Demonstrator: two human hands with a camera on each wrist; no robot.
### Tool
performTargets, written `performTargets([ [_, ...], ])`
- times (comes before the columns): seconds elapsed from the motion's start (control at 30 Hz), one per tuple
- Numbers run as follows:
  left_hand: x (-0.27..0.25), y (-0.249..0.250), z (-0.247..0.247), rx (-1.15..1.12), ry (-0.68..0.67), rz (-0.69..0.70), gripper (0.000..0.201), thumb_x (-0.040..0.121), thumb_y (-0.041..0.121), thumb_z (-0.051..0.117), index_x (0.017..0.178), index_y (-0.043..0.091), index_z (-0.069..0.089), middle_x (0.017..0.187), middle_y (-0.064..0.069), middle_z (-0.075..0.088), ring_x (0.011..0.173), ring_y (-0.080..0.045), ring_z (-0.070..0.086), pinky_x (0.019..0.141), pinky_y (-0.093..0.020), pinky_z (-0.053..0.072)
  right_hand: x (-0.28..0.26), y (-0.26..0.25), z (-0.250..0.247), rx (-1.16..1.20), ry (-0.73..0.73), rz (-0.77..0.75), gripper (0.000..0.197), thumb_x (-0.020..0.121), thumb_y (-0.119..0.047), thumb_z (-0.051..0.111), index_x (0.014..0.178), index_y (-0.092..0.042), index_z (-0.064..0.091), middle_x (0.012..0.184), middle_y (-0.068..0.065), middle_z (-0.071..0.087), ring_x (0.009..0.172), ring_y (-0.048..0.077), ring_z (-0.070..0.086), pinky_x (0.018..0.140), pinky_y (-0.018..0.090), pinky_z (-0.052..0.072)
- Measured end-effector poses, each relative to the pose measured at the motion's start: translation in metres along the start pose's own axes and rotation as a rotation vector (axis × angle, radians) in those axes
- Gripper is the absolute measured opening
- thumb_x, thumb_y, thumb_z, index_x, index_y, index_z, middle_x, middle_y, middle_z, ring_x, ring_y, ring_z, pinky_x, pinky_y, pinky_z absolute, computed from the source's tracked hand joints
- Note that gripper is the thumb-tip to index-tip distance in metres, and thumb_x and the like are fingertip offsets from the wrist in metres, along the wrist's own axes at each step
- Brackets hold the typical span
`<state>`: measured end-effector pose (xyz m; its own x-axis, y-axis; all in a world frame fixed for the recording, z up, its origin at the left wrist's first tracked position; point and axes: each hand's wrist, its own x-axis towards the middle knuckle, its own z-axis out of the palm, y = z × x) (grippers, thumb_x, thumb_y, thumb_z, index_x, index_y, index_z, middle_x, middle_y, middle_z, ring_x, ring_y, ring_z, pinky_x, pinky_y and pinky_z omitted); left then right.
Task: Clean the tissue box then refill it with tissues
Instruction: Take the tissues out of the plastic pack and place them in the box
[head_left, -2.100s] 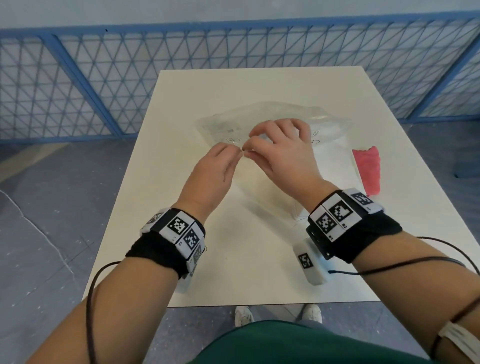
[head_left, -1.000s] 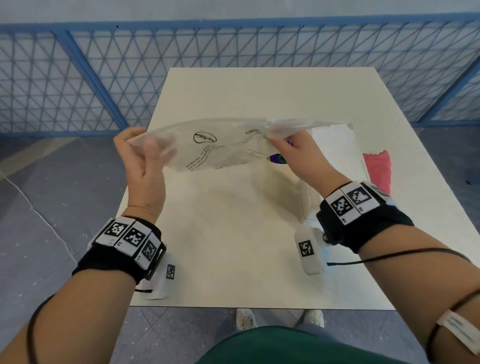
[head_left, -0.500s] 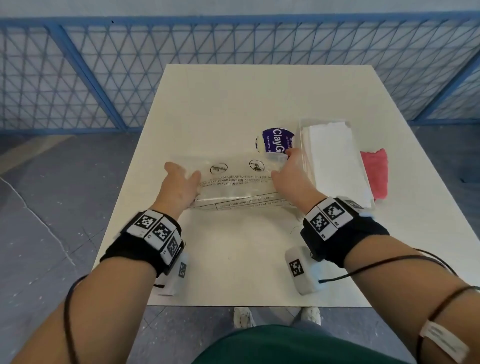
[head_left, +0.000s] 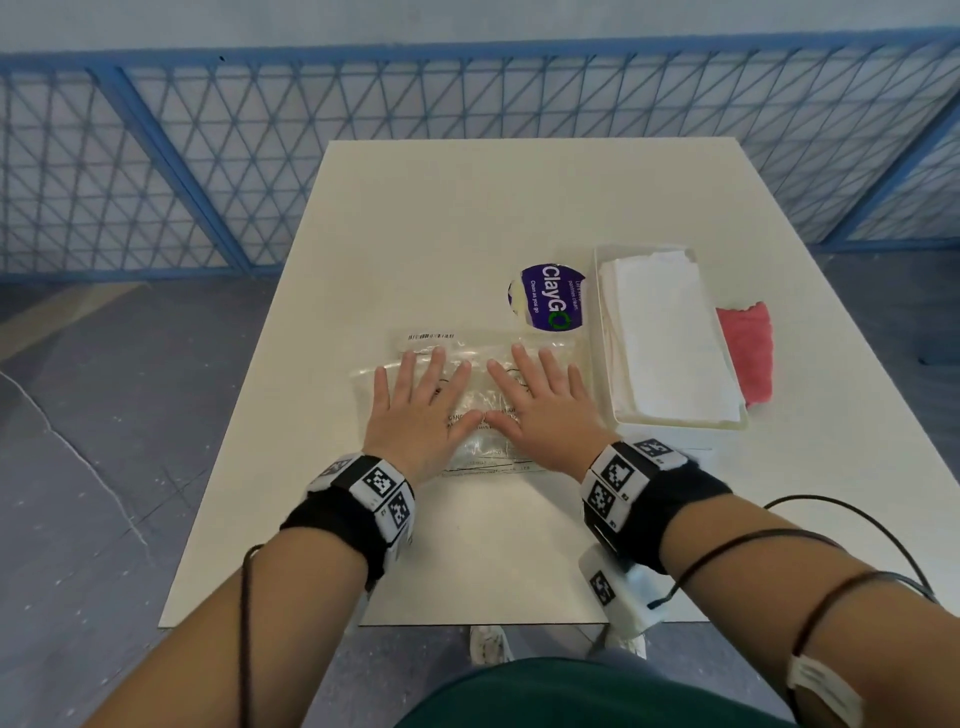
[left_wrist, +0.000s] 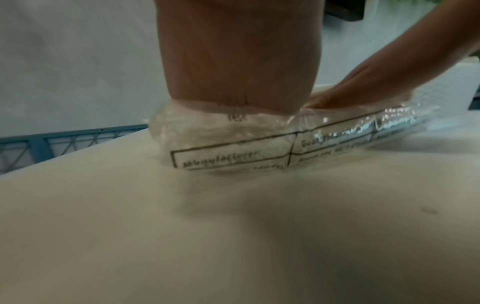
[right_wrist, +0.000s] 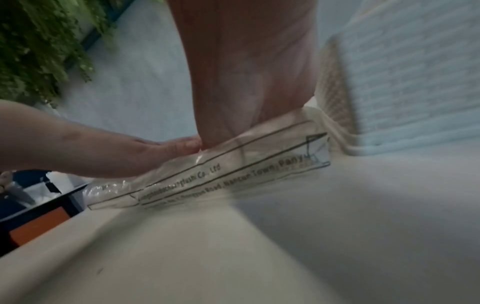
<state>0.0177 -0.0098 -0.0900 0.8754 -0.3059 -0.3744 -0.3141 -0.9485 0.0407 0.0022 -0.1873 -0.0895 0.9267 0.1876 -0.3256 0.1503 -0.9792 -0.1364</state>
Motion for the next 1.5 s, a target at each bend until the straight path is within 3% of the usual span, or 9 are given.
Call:
performTargets([
  [0.43, 0.011, 0.003, 0.000, -0.071, -0.045, 0.045, 0.059, 0.097, 0.059, 0.011, 0.149, 0.042, -0.010, 0.159, 0.009, -0.021, 0.146, -0.023, -0.021, 0.118, -0.048, -0.009, 0.001, 0.010, 0.001, 0.062, -0.092, 0.016, 0.063, 0.095, -0.062, 0.012, 0.149, -0.039, -0.010, 0.159, -0.004, -0.021, 0.147, 0.024, -0.017, 0.119, 0.048, -0.006],
  [0.53, 0.013, -0.002, -0.020, -0.224, -0.016, 0.058, 0.048, 0.102, 0.045, 0.017, 0.149, 0.037, 0.025, 0.162, 0.004, 0.003, 0.147, -0.029, 0.003, 0.116, -0.051, 0.012, 0.003, 0.011, 0.000, 0.079, -0.117, 0.009, 0.062, 0.096, -0.060, 0.016, 0.150, -0.038, -0.006, 0.160, -0.003, -0.015, 0.148, 0.024, -0.012, 0.120, 0.049, -0.005],
  [0.67, 0.015, -0.017, -0.044, -0.552, 0.125, -0.252, 0.028, 0.097, 0.023, 0.044, 0.118, 0.033, 0.059, 0.153, -0.010, 0.022, 0.137, -0.037, 0.024, 0.109, -0.046, 0.028, 0.004, 0.011, -0.010, 0.092, -0.124, -0.007, 0.060, 0.098, -0.052, 0.029, 0.151, -0.034, 0.009, 0.162, 0.000, -0.002, 0.149, 0.027, -0.003, 0.119, 0.049, 0.000],
  [0.8, 0.018, -0.041, -0.041, -0.692, -0.068, -0.242, 0.023, 0.086, 0.016, 0.058, 0.091, 0.038, 0.054, 0.139, -0.012, 0.041, 0.111, -0.033, 0.054, 0.092, -0.035, 0.044, 0.001, 0.008, -0.039, 0.125, 0.086, -0.033, 0.043, 0.098, -0.041, 0.036, 0.139, -0.029, 0.044, 0.155, 0.000, 0.029, 0.144, 0.025, 0.020, 0.116, 0.046, 0.017],
  [0.9, 0.016, -0.044, -0.041, -0.788, -0.148, -0.158, 0.030, 0.087, 0.009, 0.060, 0.105, 0.031, 0.054, 0.110, -0.008, 0.051, 0.067, -0.019, 0.048, 0.055, -0.024, 0.039, -0.006, 0.028, -0.069, 0.144, 0.436, 0.095, 0.034, 0.098, -0.031, 0.037, 0.127, -0.028, 0.055, 0.139, -0.001, 0.049, 0.126, 0.024, 0.043, 0.102, 0.042, 0.036],
  [1.03, 0.010, -0.043, -0.044, -0.817, -0.298, -0.139, 0.041, 0.089, 0.004, 0.052, 0.121, 0.030, 0.052, 0.091, 0.003, 0.054, 0.068, -0.018, 0.040, 0.052, -0.022, 0.032, -0.024, 0.093, -0.086, 0.252, 0.545, 0.527, 0.040, 0.096, -0.023, 0.040, 0.135, -0.021, 0.045, 0.141, 0.013, 0.043, 0.125, 0.037, 0.040, 0.103, 0.046, 0.033],
  [1.17, 0.015, -0.063, -0.045, -0.951, -0.068, -0.281, 0.037, 0.093, 0.004, 0.052, 0.128, 0.014, 0.058, 0.096, -0.003, 0.055, 0.069, -0.015, 0.048, 0.057, -0.021, 0.043, -0.034, 0.147, -0.070, 0.548, 0.302, 0.788, 0.048, 0.094, -0.026, 0.040, 0.140, -0.015, 0.033, 0.151, 0.016, 0.028, 0.131, 0.042, 0.035, 0.111, 0.050, 0.028],
  [1.3, 0.030, -0.083, -0.052, -1.459, 0.248, -0.507, 0.040, 0.092, -0.002, 0.054, 0.132, 0.003, 0.051, 0.074, -0.006, 0.050, 0.061, -0.013, 0.045, 0.043, -0.015, 0.049, -0.043, 0.156, -0.051, 0.647, 0.185, 0.798, 0.044, 0.099, -0.023, 0.034, 0.137, -0.001, 0.038, 0.137, 0.026, 0.045, 0.124, 0.045, 0.043, 0.107, 0.048, 0.033],
  [1.5, 0.070, -0.064, -0.065, -1.753, 0.275, -0.516, 0.050, 0.090, -0.004, 0.057, 0.138, -0.004, 0.042, 0.078, -0.006, 0.057, 0.064, -0.012, 0.056, 0.052, -0.021, 0.056, -0.059, 0.151, -0.045, 0.593, 0.277, 0.711, 0.036, 0.100, -0.012, 0.032, 0.133, -0.003, 0.045, 0.130, 0.026, 0.052, 0.121, 0.043, 0.047, 0.104, 0.044, 0.033],
])
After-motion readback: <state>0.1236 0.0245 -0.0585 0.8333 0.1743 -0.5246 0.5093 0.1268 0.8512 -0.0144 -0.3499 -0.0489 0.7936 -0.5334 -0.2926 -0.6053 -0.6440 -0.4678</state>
